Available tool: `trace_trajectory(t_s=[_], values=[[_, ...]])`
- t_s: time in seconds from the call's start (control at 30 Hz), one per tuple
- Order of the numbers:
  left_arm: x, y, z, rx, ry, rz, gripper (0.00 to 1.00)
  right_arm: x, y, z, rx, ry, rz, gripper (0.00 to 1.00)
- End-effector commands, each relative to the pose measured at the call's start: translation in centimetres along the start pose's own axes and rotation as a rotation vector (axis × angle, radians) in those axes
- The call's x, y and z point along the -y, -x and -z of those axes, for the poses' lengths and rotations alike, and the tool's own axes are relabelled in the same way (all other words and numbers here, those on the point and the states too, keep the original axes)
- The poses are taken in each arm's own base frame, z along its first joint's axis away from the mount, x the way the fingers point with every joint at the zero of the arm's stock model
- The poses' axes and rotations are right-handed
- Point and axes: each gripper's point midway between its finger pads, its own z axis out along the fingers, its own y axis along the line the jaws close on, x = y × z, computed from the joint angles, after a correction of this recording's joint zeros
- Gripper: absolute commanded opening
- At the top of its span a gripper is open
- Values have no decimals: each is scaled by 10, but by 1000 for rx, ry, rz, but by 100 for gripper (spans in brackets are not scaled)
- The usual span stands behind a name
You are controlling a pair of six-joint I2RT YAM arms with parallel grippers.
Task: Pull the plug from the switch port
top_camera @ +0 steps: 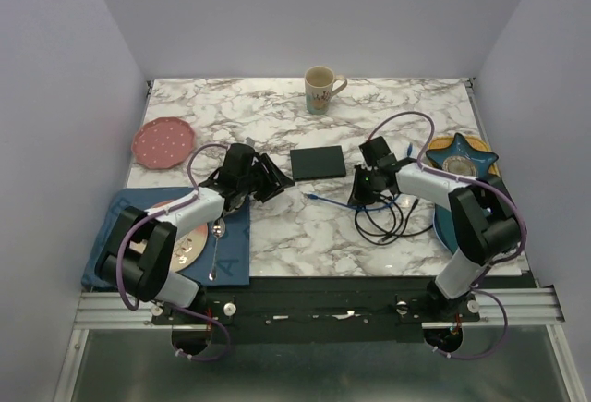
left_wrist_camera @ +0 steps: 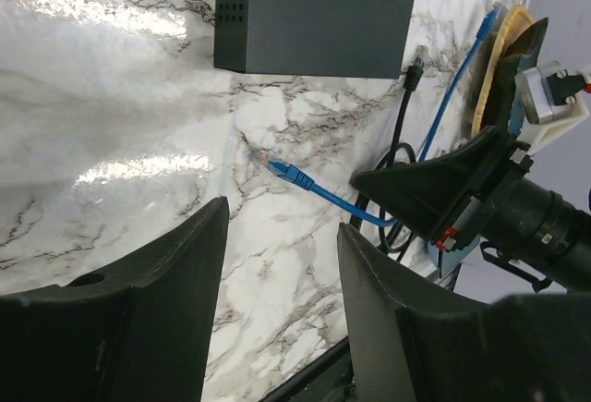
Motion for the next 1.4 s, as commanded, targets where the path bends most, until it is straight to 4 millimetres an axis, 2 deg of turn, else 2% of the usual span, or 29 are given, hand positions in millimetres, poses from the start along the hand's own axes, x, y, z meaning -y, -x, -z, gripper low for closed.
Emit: trace_trajectory(t_s=[0.0,0.1,0.13,0.2,0.23,0.37,0.47,0.57,0.6,0.7,0.73,0.77,0.8,0.83,0.87,0.9,0.97,1.0,1.03,1.1,1.17,1.37], values=[[8,4,-3,-9,-16,-13,58,22,-40,-7,-77,-33,-54,19],[6,3,-3,-9,-8,-21,58,25,-53,2,-68,-14,-75,20],[5,4,-2,-5,-3,-25,58,32,-66,4,-84,-23,-85,19],[4,5,-2,-4,2,-24,58,31,-67,14,-52,-5,-97,19],[3,5,-2,-5,6,-24,58,38,-76,15,-60,-18,-103,19],[3,17,0,15,18,-22,58,41,-74,30,-3,-21,-120,20],[6,32,2,48,22,-15,58,31,-50,45,113,9,-129,21],[13,56,6,99,12,-1,58,11,-5,66,247,41,-136,29],[9,62,7,110,31,12,58,-2,25,80,321,56,-133,34],[15,77,4,127,39,14,58,-16,60,80,357,47,-138,39],[14,81,2,132,47,11,58,-28,82,88,389,74,-142,39],[10,82,-3,126,63,14,58,-23,89,71,356,50,-167,38],[14,87,-5,131,59,12,58,-26,97,68,340,73,-194,33],[9,88,-11,125,80,18,57,-33,111,67,336,99,-213,28],[8,89,-15,123,82,17,56,-21,116,52,311,78,-252,24],[10,93,-18,127,83,17,55,-18,121,45,301,71,-277,17],[1,91,-28,109,111,32,50,-13,139,41,320,62,-298,10],[2,94,-31,111,113,30,47,-7,140,30,307,37,-309,4],[-6,92,-38,99,135,38,45,-5,143,27,306,34,-313,1],[-11,95,-43,105,152,43,37,-4,151,22,310,25,-310,1],[-16,95,-48,102,168,46,31,1,149,8,278,5,-307,1],[-30,90,-65,67,228,39,24,3,146,-19,220,-2,-301,1]])
